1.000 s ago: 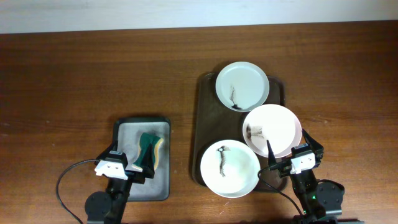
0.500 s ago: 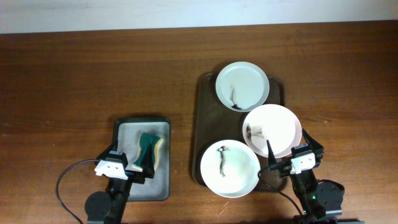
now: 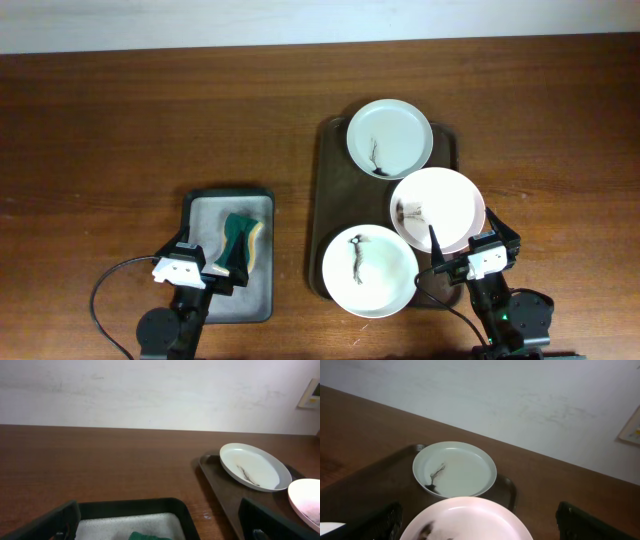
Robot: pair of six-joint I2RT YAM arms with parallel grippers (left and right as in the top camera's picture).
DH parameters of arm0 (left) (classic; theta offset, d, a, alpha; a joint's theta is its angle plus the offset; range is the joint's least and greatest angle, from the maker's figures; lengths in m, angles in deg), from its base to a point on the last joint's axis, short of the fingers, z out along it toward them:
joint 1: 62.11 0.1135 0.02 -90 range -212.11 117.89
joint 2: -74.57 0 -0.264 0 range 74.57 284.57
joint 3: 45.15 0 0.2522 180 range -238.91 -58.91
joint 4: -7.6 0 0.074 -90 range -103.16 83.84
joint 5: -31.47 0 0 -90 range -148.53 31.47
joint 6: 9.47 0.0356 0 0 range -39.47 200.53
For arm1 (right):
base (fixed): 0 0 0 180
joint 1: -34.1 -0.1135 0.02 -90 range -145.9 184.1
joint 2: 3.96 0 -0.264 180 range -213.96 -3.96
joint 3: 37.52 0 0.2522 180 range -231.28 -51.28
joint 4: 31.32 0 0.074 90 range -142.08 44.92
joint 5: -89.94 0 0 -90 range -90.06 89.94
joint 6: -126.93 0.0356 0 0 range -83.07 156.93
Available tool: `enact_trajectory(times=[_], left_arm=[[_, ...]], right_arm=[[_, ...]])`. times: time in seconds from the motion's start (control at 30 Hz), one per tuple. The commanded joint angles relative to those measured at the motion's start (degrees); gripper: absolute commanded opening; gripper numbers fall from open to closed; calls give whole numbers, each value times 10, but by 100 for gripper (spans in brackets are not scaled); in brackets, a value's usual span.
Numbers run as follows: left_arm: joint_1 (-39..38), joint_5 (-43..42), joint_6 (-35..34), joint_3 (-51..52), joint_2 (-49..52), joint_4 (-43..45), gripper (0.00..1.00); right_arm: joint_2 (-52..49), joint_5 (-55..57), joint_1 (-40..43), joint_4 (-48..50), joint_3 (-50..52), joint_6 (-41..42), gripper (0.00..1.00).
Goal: Clean dirty plates on tray and stack at the side
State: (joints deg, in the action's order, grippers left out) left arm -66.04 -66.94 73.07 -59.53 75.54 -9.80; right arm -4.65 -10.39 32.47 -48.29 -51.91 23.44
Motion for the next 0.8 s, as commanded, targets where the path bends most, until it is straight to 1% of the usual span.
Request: enact_trajectory(times=[0.0,0.43,0.57,0.67,0.7,0.73,0.77], left_arm=[[3,-15,7,0,2,-1,100],[3,-8,7,0,2,-1,99],[3,-54,7,0,2,2,99],[3,-109,7,0,2,6,99],[3,-118,7,0,2,8,99],[3,-126,7,0,2,19,99],[3,-136,7,-1,2,56,99]], right_arm=[[2,5,2,-4,3,2,99],[2,5,2,-4,3,2,99],[2,5,2,-4,3,3,99],[2,4,2,-4,3,3,99],[2,-8,2,-2,3,7,99],[2,-57,2,17,3,8,99],[2,-115,2,40,3,24,99]])
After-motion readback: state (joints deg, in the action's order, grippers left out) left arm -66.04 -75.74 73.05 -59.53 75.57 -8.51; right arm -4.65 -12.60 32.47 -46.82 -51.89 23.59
